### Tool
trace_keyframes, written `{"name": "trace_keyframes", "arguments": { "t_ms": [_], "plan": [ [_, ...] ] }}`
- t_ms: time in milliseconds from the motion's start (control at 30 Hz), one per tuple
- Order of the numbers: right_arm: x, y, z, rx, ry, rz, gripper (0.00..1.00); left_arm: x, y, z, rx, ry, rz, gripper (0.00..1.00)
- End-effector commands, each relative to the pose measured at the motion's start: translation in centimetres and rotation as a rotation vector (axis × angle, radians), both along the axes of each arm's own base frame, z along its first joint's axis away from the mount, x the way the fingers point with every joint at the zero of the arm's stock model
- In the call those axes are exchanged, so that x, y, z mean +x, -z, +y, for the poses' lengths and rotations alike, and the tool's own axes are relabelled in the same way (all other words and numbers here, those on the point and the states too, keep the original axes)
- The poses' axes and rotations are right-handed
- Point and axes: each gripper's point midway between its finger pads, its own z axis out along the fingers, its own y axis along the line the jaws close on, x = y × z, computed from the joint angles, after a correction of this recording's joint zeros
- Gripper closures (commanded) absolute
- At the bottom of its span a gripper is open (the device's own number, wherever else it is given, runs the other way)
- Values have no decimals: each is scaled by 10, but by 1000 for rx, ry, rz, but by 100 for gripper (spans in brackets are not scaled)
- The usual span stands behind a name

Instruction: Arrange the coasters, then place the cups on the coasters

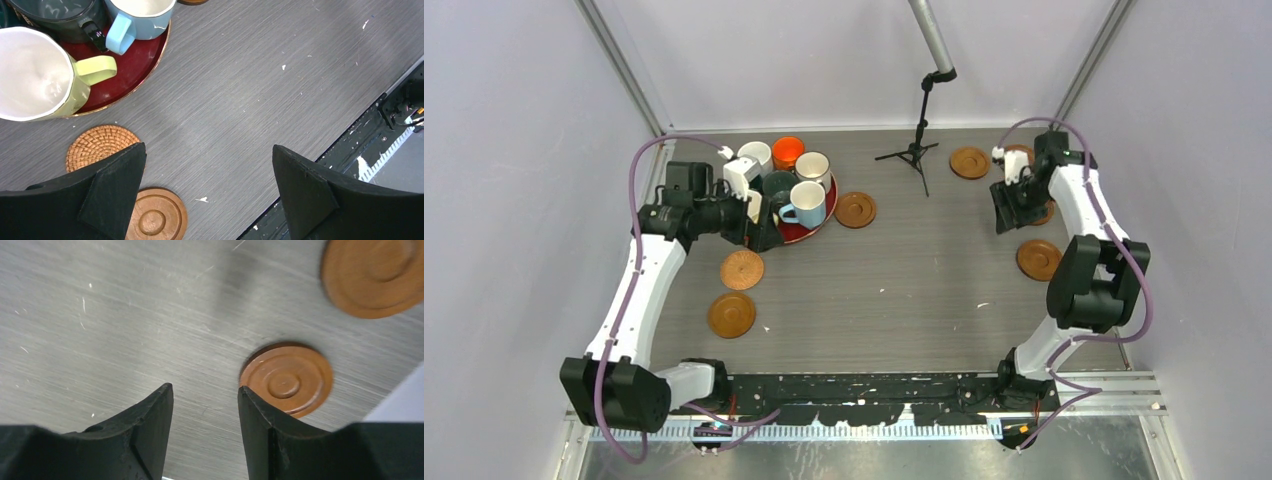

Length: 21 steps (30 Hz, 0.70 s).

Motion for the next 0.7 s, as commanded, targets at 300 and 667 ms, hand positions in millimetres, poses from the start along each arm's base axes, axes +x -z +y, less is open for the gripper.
{"name": "trace_keyframes", "arguments": {
  "t_ms": [300,667],
  "plan": [
    [-13,84,-13,-150,-28,165,52,-11,-6,0,-3,24,-31,0],
    [-20,117,-35,-209,7,255,51,-10,-3,3,14,23,-32,0]
  ]
}}
